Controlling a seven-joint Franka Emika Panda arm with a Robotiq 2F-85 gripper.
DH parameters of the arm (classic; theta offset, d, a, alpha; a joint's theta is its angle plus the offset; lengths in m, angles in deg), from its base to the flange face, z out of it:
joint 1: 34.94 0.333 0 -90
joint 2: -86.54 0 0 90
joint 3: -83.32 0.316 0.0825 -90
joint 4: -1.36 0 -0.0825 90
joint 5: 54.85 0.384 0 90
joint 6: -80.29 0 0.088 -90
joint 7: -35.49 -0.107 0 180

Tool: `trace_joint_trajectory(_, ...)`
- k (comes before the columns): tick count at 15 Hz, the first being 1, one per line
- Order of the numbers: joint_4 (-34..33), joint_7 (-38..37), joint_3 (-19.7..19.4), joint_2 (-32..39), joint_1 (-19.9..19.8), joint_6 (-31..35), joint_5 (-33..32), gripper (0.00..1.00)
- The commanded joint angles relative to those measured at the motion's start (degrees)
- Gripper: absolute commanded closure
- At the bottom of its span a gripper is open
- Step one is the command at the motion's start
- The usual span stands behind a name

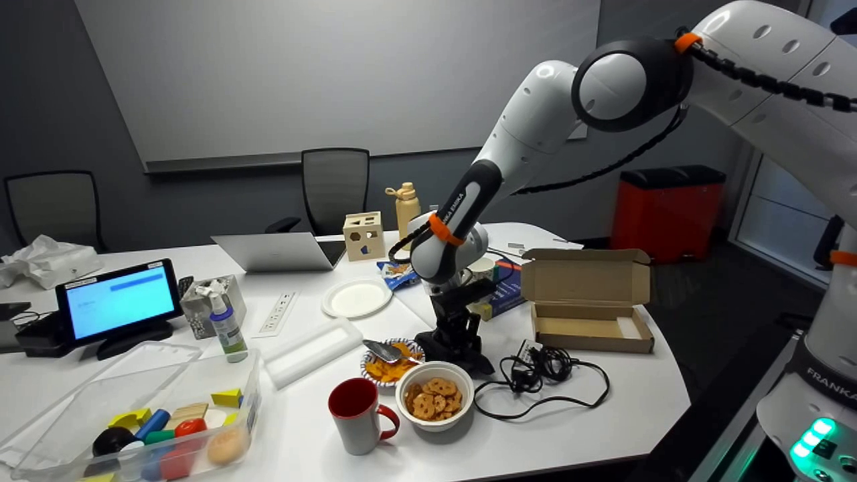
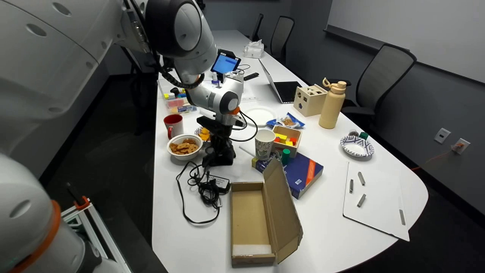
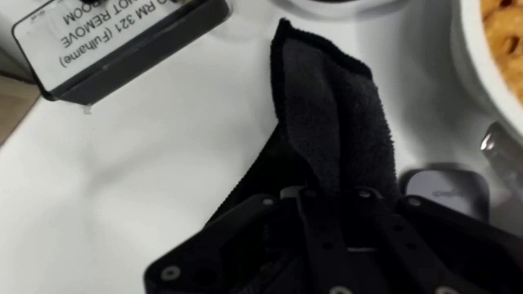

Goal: Use the black towel to wipe the table

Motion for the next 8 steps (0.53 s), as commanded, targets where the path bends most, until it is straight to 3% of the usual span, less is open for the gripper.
trace_joint_trajectory(1, -1.4, 8.5, 4.4, 2.6, -2.6, -4.4, 3.4, 0.97)
trace_joint_trajectory(5, -0.7, 5.9, 4.6, 2.3, -2.6, -15.3, 7.5, 0.97)
trace_joint_trajectory(8, 1.3, -0.4, 2.6, 1.3, -1.7, -17.1, 10.1, 0.97)
